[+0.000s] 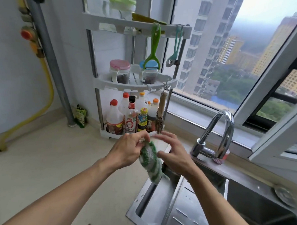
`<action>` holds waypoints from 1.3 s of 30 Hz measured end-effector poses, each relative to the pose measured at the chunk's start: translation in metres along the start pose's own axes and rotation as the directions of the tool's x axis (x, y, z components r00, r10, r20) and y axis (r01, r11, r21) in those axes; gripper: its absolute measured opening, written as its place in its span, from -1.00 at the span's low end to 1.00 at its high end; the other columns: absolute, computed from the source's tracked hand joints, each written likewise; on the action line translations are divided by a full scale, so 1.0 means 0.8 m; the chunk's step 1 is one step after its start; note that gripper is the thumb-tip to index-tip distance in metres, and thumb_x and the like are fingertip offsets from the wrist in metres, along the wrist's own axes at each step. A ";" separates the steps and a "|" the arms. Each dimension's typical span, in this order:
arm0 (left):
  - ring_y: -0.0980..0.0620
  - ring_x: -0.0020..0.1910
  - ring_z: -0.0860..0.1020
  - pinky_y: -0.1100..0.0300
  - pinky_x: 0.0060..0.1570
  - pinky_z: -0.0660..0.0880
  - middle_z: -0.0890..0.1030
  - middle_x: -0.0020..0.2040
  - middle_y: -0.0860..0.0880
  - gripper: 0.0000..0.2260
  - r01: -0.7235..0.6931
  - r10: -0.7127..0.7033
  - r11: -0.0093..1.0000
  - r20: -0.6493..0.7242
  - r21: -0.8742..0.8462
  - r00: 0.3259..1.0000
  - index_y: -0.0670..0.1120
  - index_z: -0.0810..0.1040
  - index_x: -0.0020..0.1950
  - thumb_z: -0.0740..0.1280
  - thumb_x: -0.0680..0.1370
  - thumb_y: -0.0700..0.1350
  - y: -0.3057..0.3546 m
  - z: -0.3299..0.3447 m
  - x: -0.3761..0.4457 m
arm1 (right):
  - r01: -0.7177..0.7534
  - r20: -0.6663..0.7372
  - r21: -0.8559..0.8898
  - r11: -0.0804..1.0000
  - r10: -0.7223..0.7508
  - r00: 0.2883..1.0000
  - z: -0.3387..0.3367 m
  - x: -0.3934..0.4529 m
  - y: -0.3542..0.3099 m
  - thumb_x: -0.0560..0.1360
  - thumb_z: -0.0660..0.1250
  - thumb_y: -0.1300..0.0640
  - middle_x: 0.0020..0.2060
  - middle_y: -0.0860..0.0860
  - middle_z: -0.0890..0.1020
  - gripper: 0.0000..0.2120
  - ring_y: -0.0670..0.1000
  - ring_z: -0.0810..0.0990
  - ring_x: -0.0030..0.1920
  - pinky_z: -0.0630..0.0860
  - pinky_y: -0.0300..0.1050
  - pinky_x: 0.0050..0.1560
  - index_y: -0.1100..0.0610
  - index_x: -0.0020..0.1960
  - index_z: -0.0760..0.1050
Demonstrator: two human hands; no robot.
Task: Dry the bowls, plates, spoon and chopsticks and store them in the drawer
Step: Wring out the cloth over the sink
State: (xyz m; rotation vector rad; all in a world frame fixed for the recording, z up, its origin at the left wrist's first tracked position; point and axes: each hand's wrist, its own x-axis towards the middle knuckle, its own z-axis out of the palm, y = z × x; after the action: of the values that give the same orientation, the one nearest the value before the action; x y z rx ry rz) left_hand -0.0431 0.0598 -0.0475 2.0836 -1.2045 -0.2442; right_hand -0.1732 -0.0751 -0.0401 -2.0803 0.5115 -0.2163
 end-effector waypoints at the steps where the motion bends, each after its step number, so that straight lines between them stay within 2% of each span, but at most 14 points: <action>1: 0.19 -0.40 0.51 0.34 -0.39 0.48 0.53 -0.36 0.14 -0.90 -0.011 0.011 1.000 0.004 0.009 1.000 0.04 0.55 0.05 0.26 0.66 -0.13 -0.001 -0.004 0.002 | 0.045 0.008 -0.087 0.995 -0.044 0.999 0.000 0.006 -0.006 0.48 0.44 0.15 0.35 -0.04 0.39 -0.70 -0.06 0.36 0.35 0.38 0.04 0.39 -0.16 0.13 0.54; 3: 0.17 -0.26 0.60 0.22 -0.27 0.58 0.64 -0.23 0.10 -0.91 -0.025 0.024 1.000 0.021 0.004 0.999 0.06 0.55 0.04 0.27 0.66 -0.11 -0.002 -0.012 0.005 | 0.094 -0.052 -0.165 0.982 -0.104 0.993 -0.001 0.019 -0.015 0.45 0.50 0.06 0.15 -0.05 0.54 -0.87 -0.05 0.51 0.20 0.49 -0.03 0.25 -0.07 -0.12 0.55; 6: 0.01 0.07 0.60 0.03 0.02 0.61 0.64 0.03 0.00 -0.89 0.018 -0.018 1.000 0.050 -0.005 0.999 0.09 0.49 -0.07 0.28 0.65 -0.08 -0.004 -0.021 0.013 | 0.163 -0.098 -0.173 0.971 -0.182 0.978 -0.003 0.036 -0.021 0.47 0.49 0.08 0.08 -0.07 0.55 -0.77 -0.07 0.50 0.13 0.48 -0.14 0.15 -0.03 -0.27 0.47; 9: -0.04 0.55 0.21 -0.18 0.49 0.25 0.30 0.55 0.04 -0.86 0.073 -0.061 0.993 0.125 -0.090 0.990 0.06 0.44 -0.12 0.31 0.63 -0.06 -0.003 -0.033 0.030 | 0.230 -0.187 -0.179 0.957 -0.262 0.947 -0.011 0.056 -0.026 0.46 0.50 0.12 0.03 -0.08 0.60 -0.79 -0.08 0.53 0.07 0.50 -0.11 0.12 0.01 -0.27 0.49; 11: 0.04 0.60 0.03 -0.16 0.56 0.03 0.21 0.59 0.10 -0.87 0.046 -0.030 0.995 0.171 -0.091 0.985 0.03 0.45 -0.10 0.38 0.58 -0.07 0.001 -0.043 0.042 | 0.230 -0.207 -0.159 0.960 -0.260 0.943 -0.017 0.069 -0.031 0.46 0.49 0.11 -0.08 -0.06 0.65 -0.84 -0.09 0.58 -0.03 0.55 -0.05 0.05 0.06 -0.23 0.54; 13: 0.01 0.49 0.31 -0.10 0.48 0.24 0.47 0.41 0.03 -0.86 0.094 -0.063 0.986 0.209 -0.141 0.976 0.01 0.47 -0.09 0.43 0.52 -0.11 0.002 -0.051 0.050 | 0.228 -0.205 -0.131 0.965 -0.251 0.946 -0.021 0.079 -0.035 0.47 0.49 0.12 -0.14 -0.06 0.67 -0.84 -0.11 0.60 -0.07 0.58 -0.05 0.00 0.08 -0.23 0.55; 16: 0.03 -0.11 0.61 0.08 -0.06 0.58 0.61 -0.12 -0.03 -0.86 0.219 -0.149 0.931 0.246 -0.291 0.958 0.02 0.52 -0.14 0.46 0.41 -0.09 0.005 -0.063 0.069 | 0.258 -0.267 -0.044 0.965 -0.260 0.928 -0.043 0.100 -0.041 0.48 0.45 0.19 -0.26 0.00 0.62 -0.80 0.04 0.61 -0.17 0.61 0.09 -0.09 0.10 -0.27 0.49; 20: -0.03 -0.05 0.65 -0.01 0.10 0.60 0.67 -0.01 -0.15 -0.88 0.314 -0.243 0.867 0.221 -0.387 0.945 -0.18 0.62 0.02 0.41 0.58 -0.14 0.006 -0.068 0.087 | 0.257 -0.351 -0.085 0.963 -0.270 0.896 -0.083 0.127 -0.046 0.46 0.33 0.24 -0.30 -0.05 0.57 -0.81 0.10 0.55 -0.21 0.53 0.03 -0.16 -0.03 -0.20 0.42; 23: -0.07 -0.07 0.64 -0.08 0.17 0.54 0.68 0.01 -0.21 -0.79 0.307 -0.266 0.831 0.153 -0.463 0.952 -0.23 0.62 0.10 0.35 0.61 -0.10 0.024 -0.073 0.109 | 0.270 -0.017 -0.148 0.951 -0.276 0.961 -0.101 0.142 -0.052 0.45 0.27 0.08 -0.17 -0.12 0.60 -0.84 -0.04 0.61 -0.11 0.54 -0.11 -0.13 -0.12 0.00 0.45; 25: -0.18 0.00 0.66 -0.12 0.18 0.55 0.69 0.02 -0.23 -0.77 0.290 -0.258 0.839 0.134 -0.460 0.957 -0.20 0.65 0.09 0.33 0.62 -0.04 0.035 -0.076 0.130 | 0.276 0.111 0.020 0.961 -0.276 0.955 -0.099 0.154 -0.051 0.54 0.34 0.15 -0.24 -0.03 0.65 -0.87 -0.08 0.64 -0.21 0.54 -0.13 -0.22 -0.01 0.06 0.46; 28: -0.19 0.02 0.63 -0.13 0.18 0.52 0.70 -0.05 -0.12 -0.84 0.293 -0.359 0.886 -0.131 -0.360 0.924 -0.06 0.65 -0.04 0.37 0.60 0.02 0.038 -0.071 0.167 | 0.233 -0.067 0.190 0.954 -0.224 0.972 -0.097 0.180 -0.050 0.58 0.35 0.19 -0.24 0.15 0.66 -0.86 0.04 0.63 -0.24 0.56 -0.08 -0.28 0.03 -0.01 0.39; 31: -0.07 0.06 0.58 -0.05 0.20 0.49 0.63 0.03 0.00 -0.88 0.370 -0.439 0.896 -0.380 -0.245 0.814 0.03 0.53 -0.05 0.41 0.57 0.03 0.037 -0.065 0.201 | 0.318 -0.199 -0.203 0.926 -0.357 0.913 -0.100 0.215 -0.064 0.57 0.29 0.23 -0.14 0.03 0.62 -0.82 0.06 0.60 -0.09 0.54 -0.05 -0.11 -0.03 -0.13 0.48; 35: -0.04 -0.07 0.60 0.05 0.00 0.55 0.63 -0.13 0.02 -0.85 0.503 -0.552 0.829 -0.497 -0.244 0.669 -0.04 0.57 -0.11 0.41 0.55 0.02 0.031 -0.057 0.228 | 0.368 -0.121 -0.414 0.833 -0.451 0.884 -0.099 0.247 -0.082 0.63 0.22 0.23 0.04 0.02 0.60 -0.77 0.01 0.53 -0.04 0.56 -0.02 0.08 0.10 0.06 0.67; 39: 0.03 -0.34 0.56 0.23 -0.38 0.35 0.59 -0.38 0.05 -0.67 0.622 -0.595 0.773 -0.491 -0.130 0.636 -0.05 0.55 -0.35 0.38 0.56 0.08 0.011 -0.037 0.221 | 0.243 -0.116 -0.274 0.931 -0.282 0.952 -0.090 0.254 -0.063 0.57 0.19 0.24 0.09 0.10 0.64 -0.71 0.12 0.64 -0.08 0.62 0.10 -0.01 0.00 0.09 0.65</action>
State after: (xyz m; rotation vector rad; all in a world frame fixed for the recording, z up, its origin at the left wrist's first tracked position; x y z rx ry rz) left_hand 0.0623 -0.0728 0.0113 2.3363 -0.1523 0.0481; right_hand -0.0028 -0.1967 0.0313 -2.3991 0.3634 -0.4935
